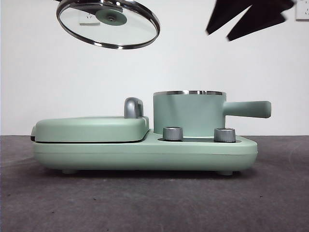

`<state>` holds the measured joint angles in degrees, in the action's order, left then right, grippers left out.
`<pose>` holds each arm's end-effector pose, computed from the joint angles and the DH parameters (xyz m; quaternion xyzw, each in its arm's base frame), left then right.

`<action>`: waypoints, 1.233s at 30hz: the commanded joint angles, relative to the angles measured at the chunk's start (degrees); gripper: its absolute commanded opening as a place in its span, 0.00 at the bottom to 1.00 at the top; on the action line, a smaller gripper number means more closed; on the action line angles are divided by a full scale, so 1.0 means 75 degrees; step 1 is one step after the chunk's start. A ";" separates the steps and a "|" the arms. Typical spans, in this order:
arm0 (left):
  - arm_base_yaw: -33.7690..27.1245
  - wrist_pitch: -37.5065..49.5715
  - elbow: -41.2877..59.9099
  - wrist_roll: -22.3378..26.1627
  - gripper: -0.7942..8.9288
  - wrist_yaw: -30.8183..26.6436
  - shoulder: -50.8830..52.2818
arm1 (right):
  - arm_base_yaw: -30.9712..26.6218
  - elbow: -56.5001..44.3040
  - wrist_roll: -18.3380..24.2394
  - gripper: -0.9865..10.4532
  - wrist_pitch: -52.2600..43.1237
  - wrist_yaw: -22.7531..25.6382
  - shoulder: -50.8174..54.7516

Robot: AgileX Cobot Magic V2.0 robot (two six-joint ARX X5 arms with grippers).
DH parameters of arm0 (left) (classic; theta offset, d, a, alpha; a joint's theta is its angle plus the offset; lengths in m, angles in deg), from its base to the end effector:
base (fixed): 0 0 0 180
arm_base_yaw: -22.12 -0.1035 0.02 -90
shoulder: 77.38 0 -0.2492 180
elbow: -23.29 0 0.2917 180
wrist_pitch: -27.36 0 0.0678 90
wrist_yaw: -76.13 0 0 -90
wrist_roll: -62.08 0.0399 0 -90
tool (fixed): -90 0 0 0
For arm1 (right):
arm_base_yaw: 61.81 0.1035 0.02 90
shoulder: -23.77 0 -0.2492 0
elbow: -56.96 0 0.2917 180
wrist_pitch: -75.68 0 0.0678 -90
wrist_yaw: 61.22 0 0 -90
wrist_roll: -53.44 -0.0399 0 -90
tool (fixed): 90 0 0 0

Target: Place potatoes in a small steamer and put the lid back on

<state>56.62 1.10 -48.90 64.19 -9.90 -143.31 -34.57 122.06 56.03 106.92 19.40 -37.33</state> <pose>0.2535 -0.1775 0.3260 0.0628 0.1615 -0.3275 0.9288 0.2512 0.1366 0.2930 -0.0574 0.2257 0.3105 0.9216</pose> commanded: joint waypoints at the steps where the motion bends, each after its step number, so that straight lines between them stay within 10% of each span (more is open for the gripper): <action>1: 0.0032 0.0262 -0.0143 0.0017 0.10 -0.0006 0.0020 | 0.0157 -0.0516 -0.0297 0.33 -0.0090 0.0408 0.0621; 22: 0.0393 0.3978 -0.0344 0.0012 0.10 0.0090 -0.2731 | 0.0752 -0.1856 -0.1148 0.33 0.1647 0.1513 0.3628; 37: 0.0431 0.4106 -0.2632 0.0230 0.10 0.0087 -0.5208 | 0.0749 -0.1856 -0.1049 0.33 0.1868 0.1518 0.3614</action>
<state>59.18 30.43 -66.75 65.39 -9.37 -180.90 -29.35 107.98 48.47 121.24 30.54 -9.93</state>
